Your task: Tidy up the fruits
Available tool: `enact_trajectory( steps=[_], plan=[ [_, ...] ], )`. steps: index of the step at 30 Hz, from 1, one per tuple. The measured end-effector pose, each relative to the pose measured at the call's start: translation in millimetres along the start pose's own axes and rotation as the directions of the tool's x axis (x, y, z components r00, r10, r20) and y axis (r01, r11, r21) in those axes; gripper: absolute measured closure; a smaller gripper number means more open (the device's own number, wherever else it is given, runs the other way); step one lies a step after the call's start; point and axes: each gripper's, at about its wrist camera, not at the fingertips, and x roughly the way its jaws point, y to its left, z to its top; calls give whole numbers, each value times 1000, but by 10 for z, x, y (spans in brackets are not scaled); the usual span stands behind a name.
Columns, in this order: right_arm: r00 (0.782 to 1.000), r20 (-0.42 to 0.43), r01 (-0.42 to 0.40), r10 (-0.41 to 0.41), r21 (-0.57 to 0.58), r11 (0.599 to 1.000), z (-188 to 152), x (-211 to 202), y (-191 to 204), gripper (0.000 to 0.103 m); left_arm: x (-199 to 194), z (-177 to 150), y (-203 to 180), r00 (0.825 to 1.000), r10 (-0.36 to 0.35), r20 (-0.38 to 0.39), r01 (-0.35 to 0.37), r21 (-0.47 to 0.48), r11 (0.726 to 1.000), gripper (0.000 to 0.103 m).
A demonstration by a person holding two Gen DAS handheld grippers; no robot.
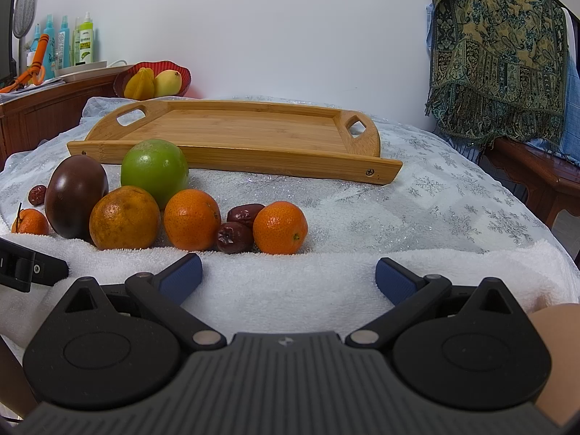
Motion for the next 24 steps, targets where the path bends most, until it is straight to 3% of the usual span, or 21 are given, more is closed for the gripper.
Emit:
enact_trajectory(
  steps=[14,24],
  plan=[
    [1000,14,6,-6,4,1000,-13,-19,6,0,0,4,5,1000,1,7,-1,-8,1000,0],
    [1000,26,7,-7,19,1000,-23,1,2,0,-30,-65,-7,999,-1,54,0,20,1000,0]
  ],
)
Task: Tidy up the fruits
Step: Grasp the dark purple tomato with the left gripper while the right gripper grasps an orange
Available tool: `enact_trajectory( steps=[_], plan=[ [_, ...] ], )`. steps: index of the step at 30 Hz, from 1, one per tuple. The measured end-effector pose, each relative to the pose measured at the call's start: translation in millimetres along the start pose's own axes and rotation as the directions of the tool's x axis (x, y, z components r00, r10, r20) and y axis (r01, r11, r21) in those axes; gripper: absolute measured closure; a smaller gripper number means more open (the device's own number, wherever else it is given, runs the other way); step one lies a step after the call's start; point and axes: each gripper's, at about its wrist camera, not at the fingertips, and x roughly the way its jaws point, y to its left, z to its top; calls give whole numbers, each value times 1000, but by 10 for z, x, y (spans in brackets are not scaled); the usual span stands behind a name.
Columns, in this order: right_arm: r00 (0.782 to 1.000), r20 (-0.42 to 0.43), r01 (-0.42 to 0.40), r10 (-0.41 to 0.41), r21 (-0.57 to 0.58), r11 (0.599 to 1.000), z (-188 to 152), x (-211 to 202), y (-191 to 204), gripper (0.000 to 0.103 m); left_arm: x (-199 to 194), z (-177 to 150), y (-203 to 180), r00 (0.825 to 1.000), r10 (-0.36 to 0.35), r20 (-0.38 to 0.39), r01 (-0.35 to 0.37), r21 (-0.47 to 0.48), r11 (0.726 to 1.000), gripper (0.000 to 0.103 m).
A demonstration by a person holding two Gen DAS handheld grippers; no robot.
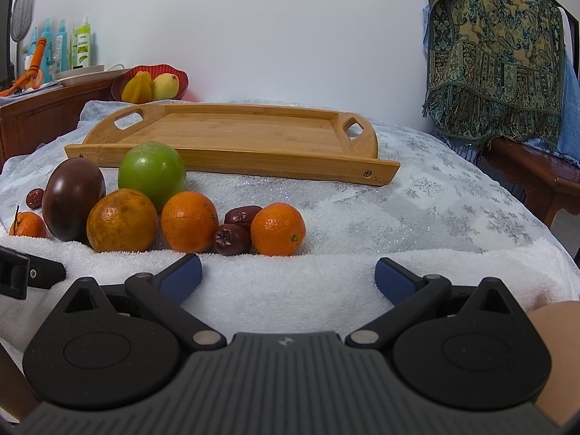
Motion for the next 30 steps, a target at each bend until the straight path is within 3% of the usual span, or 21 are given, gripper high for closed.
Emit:
enact_trajectory(
  steps=[6,16,20,23,24,30],
  plan=[
    [1000,-22,-8,7,-28,1000,65,3,-6,0,-90,2,-24,999,-8,43,6,29,1000,4],
    [994,80,-78,81,-44,996,114,-155,3,4,-346,59,-138,984,-30,178,8,122,992,33],
    [992,104,-74,73,7,997,139,-190,-57,17,-395,123,-148,978,-72,196,50,118,992,45],
    [993,112,-51,45,53,997,150,-202,-128,37,-383,173,-113,976,-99,193,85,81,993,56],
    [993,109,-49,41,66,997,152,-198,-149,44,-378,193,-99,975,-108,192,97,65,993,56],
    [995,79,-69,62,93,993,166,-124,-204,60,-293,285,-41,972,-152,177,153,4,988,56]
  ],
)
